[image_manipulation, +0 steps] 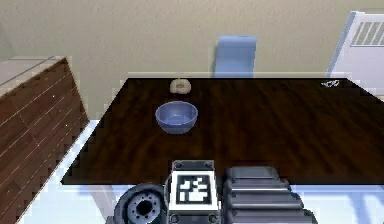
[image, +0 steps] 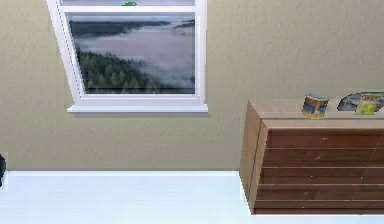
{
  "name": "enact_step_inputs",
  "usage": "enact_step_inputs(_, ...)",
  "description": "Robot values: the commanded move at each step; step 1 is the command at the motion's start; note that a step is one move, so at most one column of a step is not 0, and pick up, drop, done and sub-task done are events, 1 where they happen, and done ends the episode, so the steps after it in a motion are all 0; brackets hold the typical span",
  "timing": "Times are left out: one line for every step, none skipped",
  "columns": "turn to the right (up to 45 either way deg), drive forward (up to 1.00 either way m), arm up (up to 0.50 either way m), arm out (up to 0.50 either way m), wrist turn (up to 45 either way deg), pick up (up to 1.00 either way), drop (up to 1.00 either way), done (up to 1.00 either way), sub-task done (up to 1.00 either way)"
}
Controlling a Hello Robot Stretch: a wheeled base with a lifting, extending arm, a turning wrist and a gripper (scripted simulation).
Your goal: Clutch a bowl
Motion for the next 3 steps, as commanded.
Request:
enact_step_inputs(0.0, 0.00, 0.00, 0.48, 0.0, 0.00, 0.00, 0.00, 0.00)
enact_step_inputs(0.0, 0.00, 0.00, 0.00, 45.0, 0.00, 0.00, 0.00, 0.00)
enact_step_inputs(0.0, 0.00, 0.00, 0.00, 45.0, 0.00, 0.00, 0.00, 0.00)
